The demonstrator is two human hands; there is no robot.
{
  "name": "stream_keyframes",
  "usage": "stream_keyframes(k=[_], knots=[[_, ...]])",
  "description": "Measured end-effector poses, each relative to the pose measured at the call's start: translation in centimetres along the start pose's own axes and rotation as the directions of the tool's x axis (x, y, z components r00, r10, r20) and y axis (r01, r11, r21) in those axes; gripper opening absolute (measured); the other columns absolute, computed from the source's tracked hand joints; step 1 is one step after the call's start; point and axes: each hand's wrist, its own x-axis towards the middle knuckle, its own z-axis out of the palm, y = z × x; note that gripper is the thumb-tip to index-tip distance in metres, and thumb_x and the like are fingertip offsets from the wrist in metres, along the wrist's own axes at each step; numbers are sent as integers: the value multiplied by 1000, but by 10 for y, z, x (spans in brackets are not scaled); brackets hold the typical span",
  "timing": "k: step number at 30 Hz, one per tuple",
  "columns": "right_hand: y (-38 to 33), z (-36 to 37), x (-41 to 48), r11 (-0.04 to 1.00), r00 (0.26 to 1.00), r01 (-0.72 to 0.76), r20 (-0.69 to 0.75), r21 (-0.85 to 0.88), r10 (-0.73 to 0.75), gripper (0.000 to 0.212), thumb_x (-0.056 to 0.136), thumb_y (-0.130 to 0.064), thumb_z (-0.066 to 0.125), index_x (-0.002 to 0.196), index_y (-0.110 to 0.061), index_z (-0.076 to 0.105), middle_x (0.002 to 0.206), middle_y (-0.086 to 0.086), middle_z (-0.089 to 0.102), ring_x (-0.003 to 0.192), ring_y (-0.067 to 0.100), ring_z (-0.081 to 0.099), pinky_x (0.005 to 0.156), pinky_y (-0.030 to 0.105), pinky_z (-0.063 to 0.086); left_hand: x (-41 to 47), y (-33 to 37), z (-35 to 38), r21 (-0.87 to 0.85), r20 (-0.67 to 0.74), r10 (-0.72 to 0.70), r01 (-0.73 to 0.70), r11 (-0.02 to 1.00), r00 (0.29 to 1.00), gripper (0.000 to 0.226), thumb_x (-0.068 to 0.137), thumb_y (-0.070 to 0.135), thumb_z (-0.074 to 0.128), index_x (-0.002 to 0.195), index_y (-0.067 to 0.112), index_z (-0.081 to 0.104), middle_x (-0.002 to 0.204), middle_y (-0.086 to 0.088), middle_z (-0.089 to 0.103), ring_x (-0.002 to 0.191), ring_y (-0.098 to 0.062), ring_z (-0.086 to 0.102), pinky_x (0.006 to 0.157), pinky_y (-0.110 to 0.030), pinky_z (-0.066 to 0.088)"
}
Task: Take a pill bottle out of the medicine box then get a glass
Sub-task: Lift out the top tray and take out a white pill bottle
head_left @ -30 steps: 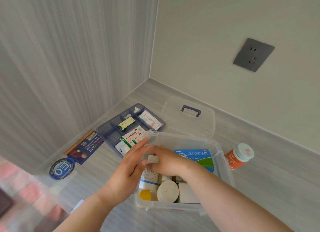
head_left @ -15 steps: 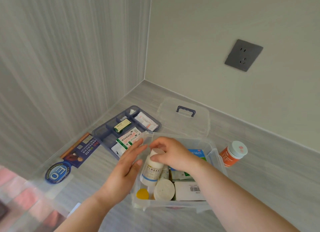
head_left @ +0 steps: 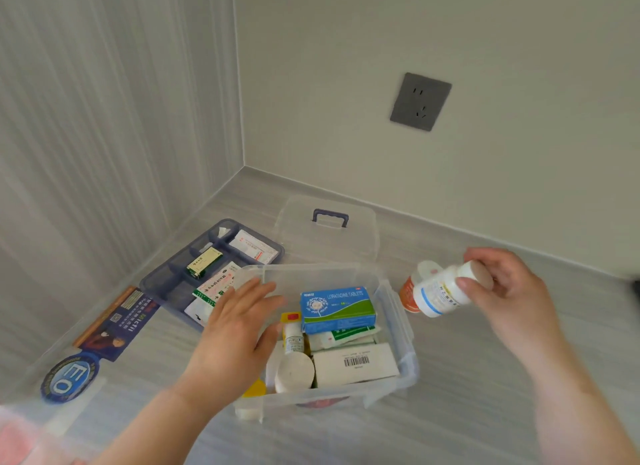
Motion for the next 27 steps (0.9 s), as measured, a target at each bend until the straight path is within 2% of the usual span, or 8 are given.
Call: stream_keyframes(k=[2,4,6,8,13,23,27], knots=[[27,-5,-8,993,996,-80,-48,-84,77,35,73,4,63,97,-22,58,103,8,63,92,21,58,70,19,40,2,1,2,43,29,-3,2,999,1000,34,87,18,49,120,27,51,141,4,41,137,-13,22,113,-29,3],[50,-4,-14,976,989,-137,-78,-169,125,36,74,3,62,107,-12,56,112,11,61,103,29,55,75,27,37,3,0,1,25,23,-30,29,999,999,33,86,15,50,117,25,54,138,2,45,136,-15,26,114,-32,8],[68,1,-18,955,986,-162,-88,-249,144,38,76,3,60,111,-9,54,119,12,59,109,30,53,81,23,32,3,0,0,3,10,-40,40,999,999,31,85,11,52,113,21,58,134,-2,50,133,-18,31,112,-36,15],[81,4,-20,939,985,-169,-88,-300,149,39,76,5,59,114,-5,53,123,15,57,113,31,51,78,19,30,3,1,1,-1,10,-58,58,998,998,30,83,8,53,111,19,60,131,-4,53,132,-21,35,111,-39,19],[100,6,-19,915,976,-215,-107,-340,190,42,76,8,57,116,-2,51,124,19,55,114,32,50,85,26,32,2,-1,1,3,28,-82,82,997,996,30,84,7,52,111,19,60,130,-4,54,131,-21,35,110,-42,23],[110,8,-16,900,970,-230,-7,-370,245,43,78,5,55,120,-4,48,126,16,54,118,31,47,94,29,33,3,3,1,3,36,-99,99,995,994,31,83,5,53,111,16,60,128,-7,56,130,-23,36,110,-45,23],[112,9,-17,891,958,-248,39,-380,283,51,77,5,58,125,-6,44,133,15,46,121,31,43,98,32,34,2,4,-1,-6,38,-106,106,994,994,31,84,7,52,112,17,58,129,-6,55,131,-22,35,110,-44,22]])
